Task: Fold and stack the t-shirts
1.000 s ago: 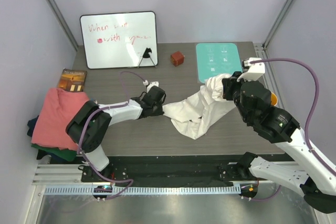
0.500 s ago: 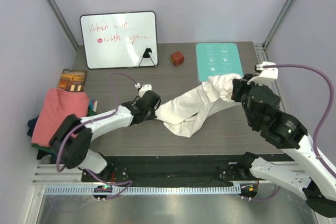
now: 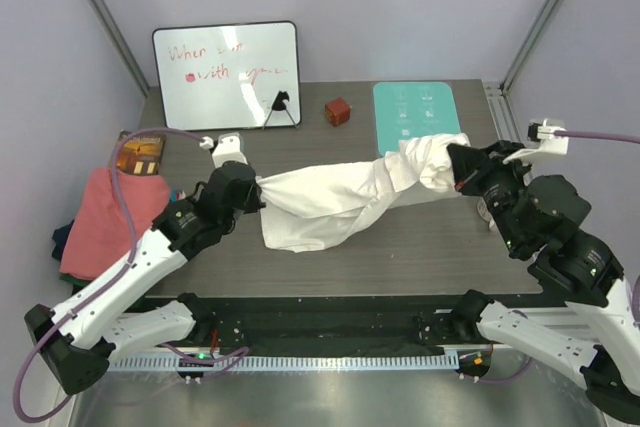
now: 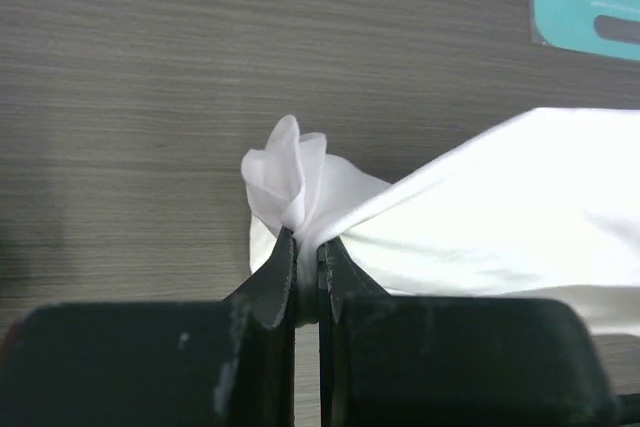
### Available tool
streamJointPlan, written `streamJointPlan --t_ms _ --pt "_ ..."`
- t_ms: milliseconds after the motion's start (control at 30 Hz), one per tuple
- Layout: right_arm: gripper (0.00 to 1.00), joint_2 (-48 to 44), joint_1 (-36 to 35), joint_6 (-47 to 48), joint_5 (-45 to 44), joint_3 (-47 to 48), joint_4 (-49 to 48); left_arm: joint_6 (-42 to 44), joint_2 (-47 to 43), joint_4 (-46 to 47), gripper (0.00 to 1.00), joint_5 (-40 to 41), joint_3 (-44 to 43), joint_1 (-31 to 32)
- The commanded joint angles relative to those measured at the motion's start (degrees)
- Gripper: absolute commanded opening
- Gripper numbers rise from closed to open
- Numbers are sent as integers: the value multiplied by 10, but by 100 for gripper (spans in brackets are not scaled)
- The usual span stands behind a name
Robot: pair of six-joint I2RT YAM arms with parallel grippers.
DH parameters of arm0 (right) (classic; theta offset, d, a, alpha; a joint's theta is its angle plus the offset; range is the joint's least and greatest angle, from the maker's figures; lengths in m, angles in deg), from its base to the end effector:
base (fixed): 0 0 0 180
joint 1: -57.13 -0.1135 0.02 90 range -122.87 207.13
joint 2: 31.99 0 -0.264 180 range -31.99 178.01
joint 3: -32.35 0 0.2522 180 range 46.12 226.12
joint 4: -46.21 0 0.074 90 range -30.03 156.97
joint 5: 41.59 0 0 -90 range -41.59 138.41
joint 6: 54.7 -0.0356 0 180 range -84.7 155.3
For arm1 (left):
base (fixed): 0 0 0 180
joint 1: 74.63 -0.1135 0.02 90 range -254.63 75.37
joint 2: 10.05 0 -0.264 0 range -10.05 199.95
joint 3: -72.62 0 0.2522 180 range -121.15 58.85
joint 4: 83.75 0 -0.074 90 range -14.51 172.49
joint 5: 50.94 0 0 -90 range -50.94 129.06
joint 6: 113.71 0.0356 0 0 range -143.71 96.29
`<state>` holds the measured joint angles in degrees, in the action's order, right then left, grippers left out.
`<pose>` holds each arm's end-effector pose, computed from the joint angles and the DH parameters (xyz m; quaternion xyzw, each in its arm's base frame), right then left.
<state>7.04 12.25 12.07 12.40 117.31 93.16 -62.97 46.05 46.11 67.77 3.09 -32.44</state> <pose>0.0807 0.0509 0.4591 0.0853 0.7070 0.1905 0.6756 0.1615 -0.1233 0.3283 -0.0890 0.8685 -0.1155 0.4738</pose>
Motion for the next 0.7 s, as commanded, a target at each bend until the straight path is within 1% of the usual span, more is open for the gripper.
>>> streamJointPlan --t_ms 0,133,267,433,567,600,667 --pt "1 -6 0 -21 85 21 -60 24 -21 -56 0 13 -62 -3" --pt "1 -45 0 -3 101 37 -59 31 -52 -69 0 3 -84 -2" --pt "1 -71 0 4 144 62 -60 31 -84 -69 0 -8 -112 -2" --pt "1 -102 1 22 148 116 -59 38 -104 -98 0 -8 -158 -3" --pt "1 -127 0 21 133 126 -53 32 -119 -120 0 -9 -188 -3" --pt "1 -128 0 6 110 125 -36 29 -123 -119 1 -8 -189 -3" --pt "1 -122 0 -11 90 116 -11 28 -128 -114 1 -5 -191 -3"
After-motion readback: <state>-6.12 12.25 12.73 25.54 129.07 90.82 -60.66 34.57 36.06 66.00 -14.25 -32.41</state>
